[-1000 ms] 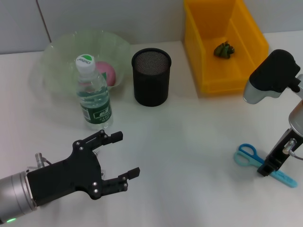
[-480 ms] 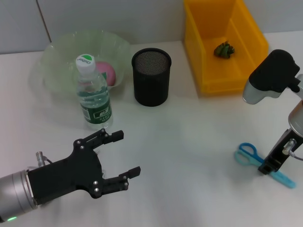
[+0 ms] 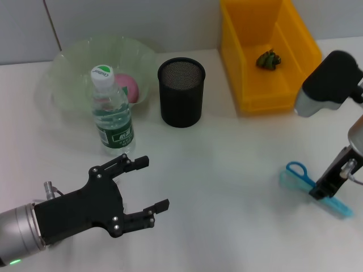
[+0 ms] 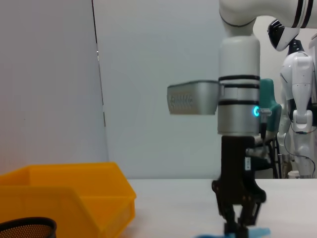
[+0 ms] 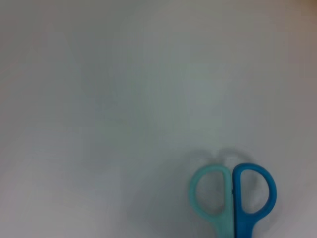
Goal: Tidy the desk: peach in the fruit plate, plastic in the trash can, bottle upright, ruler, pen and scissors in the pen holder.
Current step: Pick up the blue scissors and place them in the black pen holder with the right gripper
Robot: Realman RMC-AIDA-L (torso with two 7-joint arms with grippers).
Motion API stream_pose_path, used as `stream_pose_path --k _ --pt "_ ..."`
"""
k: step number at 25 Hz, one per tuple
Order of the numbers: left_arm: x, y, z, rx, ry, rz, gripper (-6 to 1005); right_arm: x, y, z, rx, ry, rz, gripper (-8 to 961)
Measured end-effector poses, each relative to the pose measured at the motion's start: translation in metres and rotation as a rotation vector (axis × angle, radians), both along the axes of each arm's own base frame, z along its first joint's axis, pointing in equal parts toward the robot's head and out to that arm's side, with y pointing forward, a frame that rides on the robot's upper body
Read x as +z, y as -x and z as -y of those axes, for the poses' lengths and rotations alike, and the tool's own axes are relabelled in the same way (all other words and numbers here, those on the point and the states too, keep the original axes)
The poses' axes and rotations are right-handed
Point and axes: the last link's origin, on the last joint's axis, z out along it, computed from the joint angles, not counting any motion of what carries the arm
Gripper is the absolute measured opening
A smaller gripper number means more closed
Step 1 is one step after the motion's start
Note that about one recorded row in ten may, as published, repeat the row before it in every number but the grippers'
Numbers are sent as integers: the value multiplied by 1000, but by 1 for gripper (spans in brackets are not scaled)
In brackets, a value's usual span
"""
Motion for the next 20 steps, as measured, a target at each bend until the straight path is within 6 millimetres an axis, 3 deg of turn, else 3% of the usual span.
stream_pose_path --k 4,10,15,20 --pt "0 0 0 -1 -1 0 837 13 14 0 48 -60 -50 219" --pt "1 0 0 3 -5 5 837 56 58 -3 220 -251 -266 220" --pt "1 1 0 8 -7 8 837 72 76 -16 426 -390 -384 220" --pt "0 0 1 6 -5 8 837 64 83 -32 580 -437 -496 221"
